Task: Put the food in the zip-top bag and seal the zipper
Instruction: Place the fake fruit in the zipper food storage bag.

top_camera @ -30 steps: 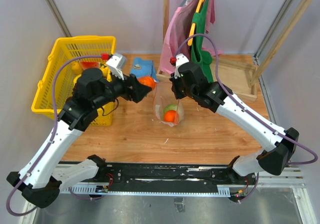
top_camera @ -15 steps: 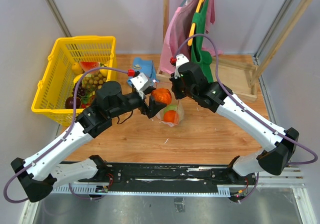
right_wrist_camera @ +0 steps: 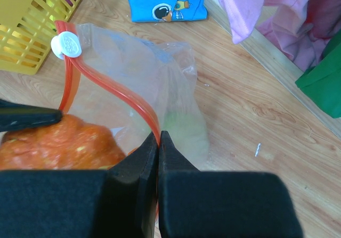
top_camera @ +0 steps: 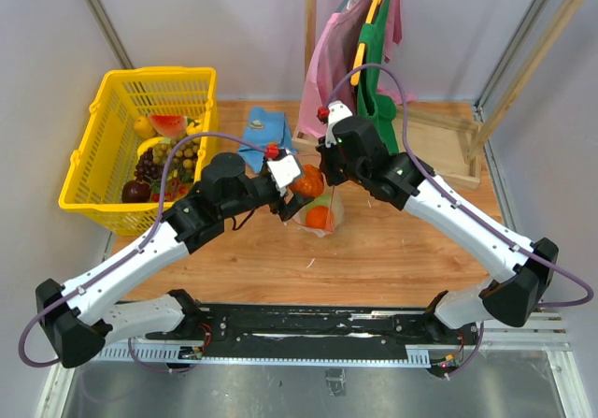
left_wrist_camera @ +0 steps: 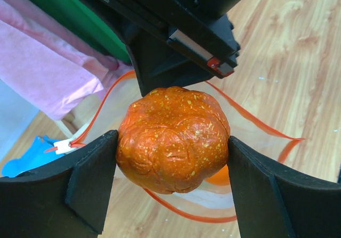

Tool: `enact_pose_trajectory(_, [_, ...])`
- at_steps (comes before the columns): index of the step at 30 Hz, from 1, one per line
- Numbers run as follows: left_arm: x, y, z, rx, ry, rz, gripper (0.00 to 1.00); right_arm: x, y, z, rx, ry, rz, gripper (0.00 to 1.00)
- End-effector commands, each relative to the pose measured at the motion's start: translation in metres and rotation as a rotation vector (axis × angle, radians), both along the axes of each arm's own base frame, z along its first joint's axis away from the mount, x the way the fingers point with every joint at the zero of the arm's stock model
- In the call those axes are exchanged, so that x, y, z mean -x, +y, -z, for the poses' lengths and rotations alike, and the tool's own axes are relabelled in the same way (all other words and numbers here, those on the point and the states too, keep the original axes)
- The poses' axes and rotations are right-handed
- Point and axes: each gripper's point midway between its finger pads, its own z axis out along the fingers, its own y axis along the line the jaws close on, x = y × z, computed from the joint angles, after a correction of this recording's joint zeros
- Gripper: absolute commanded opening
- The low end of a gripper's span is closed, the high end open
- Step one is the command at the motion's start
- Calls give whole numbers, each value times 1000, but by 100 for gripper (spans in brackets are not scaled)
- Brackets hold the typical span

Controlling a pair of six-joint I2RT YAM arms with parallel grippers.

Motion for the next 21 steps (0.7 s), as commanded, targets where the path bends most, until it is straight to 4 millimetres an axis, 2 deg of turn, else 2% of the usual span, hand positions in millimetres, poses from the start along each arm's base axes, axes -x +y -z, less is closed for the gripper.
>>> enact_pose_trajectory(1, [-17, -2, 3, -51, -89, -43, 42, 2, 14, -18, -42, -31, -35, 1])
enact_pose_trajectory(14, [-57, 20, 13, -64, -170, -289, 48, 0, 28, -16, -56, -28, -91, 1])
enact_pose_trajectory(18, [-64, 21, 18, -50, -169, -328, 55, -1, 33, -16, -63, -25, -102, 1])
enact_pose_trajectory(21, [-67, 20, 22, -44, -171, -339, 64, -1, 36, -14, -64, -20, -107, 1])
